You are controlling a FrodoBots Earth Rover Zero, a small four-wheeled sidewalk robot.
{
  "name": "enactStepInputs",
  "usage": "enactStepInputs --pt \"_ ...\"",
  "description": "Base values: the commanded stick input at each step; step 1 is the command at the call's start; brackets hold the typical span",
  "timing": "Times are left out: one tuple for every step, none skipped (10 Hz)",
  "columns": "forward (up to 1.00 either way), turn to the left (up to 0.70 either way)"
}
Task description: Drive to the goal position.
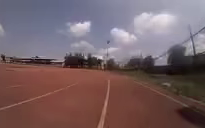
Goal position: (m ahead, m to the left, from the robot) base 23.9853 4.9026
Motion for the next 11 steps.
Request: enactStepInputs --pt "0.7 0.0" --pt "0.7 0.0" --pt "0.7 0.0" --pt "0.7 0.0" --pt "0.7 0.0" --pt "0.7 0.0" --pt "0.7 0.0" --pt "0.7 0.0" --pt "0.7 0.0" --pt "0.7 0.0" --pt "0.7 0.0"
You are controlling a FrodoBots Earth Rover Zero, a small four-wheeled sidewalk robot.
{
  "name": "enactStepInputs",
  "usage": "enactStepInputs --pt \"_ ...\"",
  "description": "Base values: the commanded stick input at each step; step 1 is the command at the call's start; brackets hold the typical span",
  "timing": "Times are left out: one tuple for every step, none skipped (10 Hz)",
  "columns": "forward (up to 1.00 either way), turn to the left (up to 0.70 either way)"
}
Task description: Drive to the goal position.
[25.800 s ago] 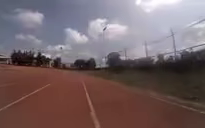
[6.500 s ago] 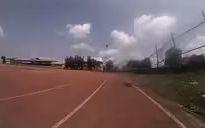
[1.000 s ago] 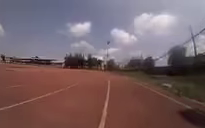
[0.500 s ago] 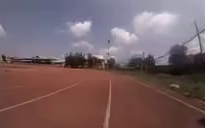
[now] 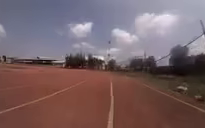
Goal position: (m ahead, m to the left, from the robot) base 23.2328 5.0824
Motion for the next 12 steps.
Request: enactStepInputs --pt "0.7 0.0" --pt "0.7 0.0" --pt "0.7 0.0" --pt "0.7 0.0" --pt "0.7 0.0" --pt "0.7 0.0" --pt "0.7 0.0" --pt "0.7 0.0" --pt "0.7 0.0" --pt "0.7 0.0" --pt "0.7 0.0" --pt "0.7 0.0"
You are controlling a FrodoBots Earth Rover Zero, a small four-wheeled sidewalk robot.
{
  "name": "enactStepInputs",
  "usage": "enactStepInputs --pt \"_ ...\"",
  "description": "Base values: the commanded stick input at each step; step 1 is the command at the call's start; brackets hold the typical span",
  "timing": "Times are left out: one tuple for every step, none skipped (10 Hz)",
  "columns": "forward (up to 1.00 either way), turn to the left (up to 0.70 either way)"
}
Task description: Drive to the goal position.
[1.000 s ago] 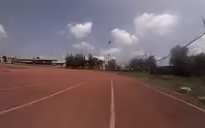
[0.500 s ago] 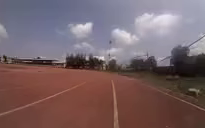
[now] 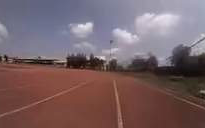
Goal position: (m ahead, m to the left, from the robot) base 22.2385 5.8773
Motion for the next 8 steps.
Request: enactStepInputs --pt "0.7 0.0" --pt "0.7 0.0" --pt "0.7 0.0" --pt "0.7 0.0" --pt "0.7 0.0" --pt "0.7 0.0" --pt "0.7 0.0" --pt "0.7 0.0"
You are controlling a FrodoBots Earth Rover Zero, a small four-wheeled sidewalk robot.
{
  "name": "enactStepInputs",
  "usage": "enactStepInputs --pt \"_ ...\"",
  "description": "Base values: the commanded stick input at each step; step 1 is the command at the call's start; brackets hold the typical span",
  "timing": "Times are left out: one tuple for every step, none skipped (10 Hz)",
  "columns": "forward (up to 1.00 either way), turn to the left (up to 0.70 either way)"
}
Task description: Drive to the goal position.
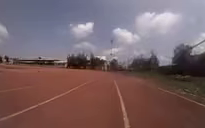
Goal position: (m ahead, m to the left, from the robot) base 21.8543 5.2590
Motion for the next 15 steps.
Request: enactStepInputs --pt "0.7 0.0" --pt "0.7 0.0" --pt "0.7 0.0" --pt "0.7 0.0" --pt "0.7 0.0" --pt "0.7 0.0" --pt "0.7 0.0" --pt "0.7 0.0" --pt "0.7 0.0" --pt "0.7 0.0" --pt "0.7 0.0" --pt "0.7 0.0" --pt "0.7 0.0" --pt "0.7 0.0" --pt "0.7 0.0"
